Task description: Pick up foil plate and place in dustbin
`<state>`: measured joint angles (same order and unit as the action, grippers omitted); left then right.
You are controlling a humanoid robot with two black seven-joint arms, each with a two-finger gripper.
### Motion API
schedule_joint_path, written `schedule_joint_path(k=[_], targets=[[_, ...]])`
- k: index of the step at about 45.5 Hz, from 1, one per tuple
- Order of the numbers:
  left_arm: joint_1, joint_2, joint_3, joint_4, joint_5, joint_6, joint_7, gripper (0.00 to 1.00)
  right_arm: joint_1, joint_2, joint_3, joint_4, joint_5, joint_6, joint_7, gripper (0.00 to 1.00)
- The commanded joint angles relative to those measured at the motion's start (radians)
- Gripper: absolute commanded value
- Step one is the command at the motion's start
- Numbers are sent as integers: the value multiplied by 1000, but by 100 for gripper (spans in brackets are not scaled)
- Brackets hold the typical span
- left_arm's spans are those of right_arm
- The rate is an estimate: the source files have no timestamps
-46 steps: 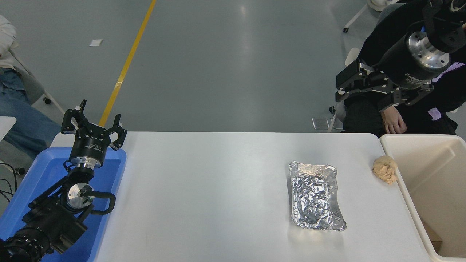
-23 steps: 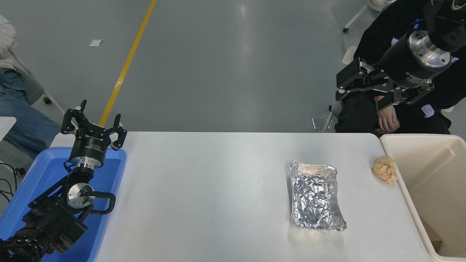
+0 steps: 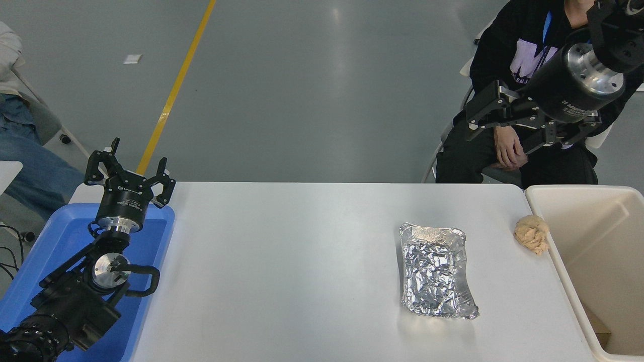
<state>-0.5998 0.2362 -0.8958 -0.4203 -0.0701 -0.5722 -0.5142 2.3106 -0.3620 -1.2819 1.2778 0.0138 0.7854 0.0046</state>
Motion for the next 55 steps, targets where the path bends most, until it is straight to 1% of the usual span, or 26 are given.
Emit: schedule_joint_path(k=[1, 9, 20, 21, 25, 28, 37, 44, 55], targets=[[0, 0, 0, 0, 0, -2, 0, 99, -48, 0, -2, 0, 0, 0, 0, 100], [0, 0, 0, 0, 0, -2, 0, 99, -102, 3, 13, -6, 0, 0, 0, 100], [0, 0, 0, 0, 1, -3, 0, 99, -318, 11, 62, -12, -3, 0, 0, 100], [0, 0, 0, 0, 1, -3, 0, 99, -333, 11, 62, -12, -3, -17, 0, 100], [0, 0, 0, 0, 1, -3, 0, 99, -402, 18, 62, -12, -18, -188, 0, 100], [0, 0, 0, 0, 1, -3, 0, 99, -445, 41, 62, -12, -26, -285, -2, 100], [0, 0, 0, 0, 1, -3, 0, 99, -588, 109, 95, -37, -135, -469, -3, 99], [0, 0, 0, 0, 1, -3, 0, 99, -737, 153, 147, -101, -219, -518, -6, 99], [0, 0, 0, 0, 1, -3, 0, 99, -907, 215, 168, -293, -216, -540, -12, 98]])
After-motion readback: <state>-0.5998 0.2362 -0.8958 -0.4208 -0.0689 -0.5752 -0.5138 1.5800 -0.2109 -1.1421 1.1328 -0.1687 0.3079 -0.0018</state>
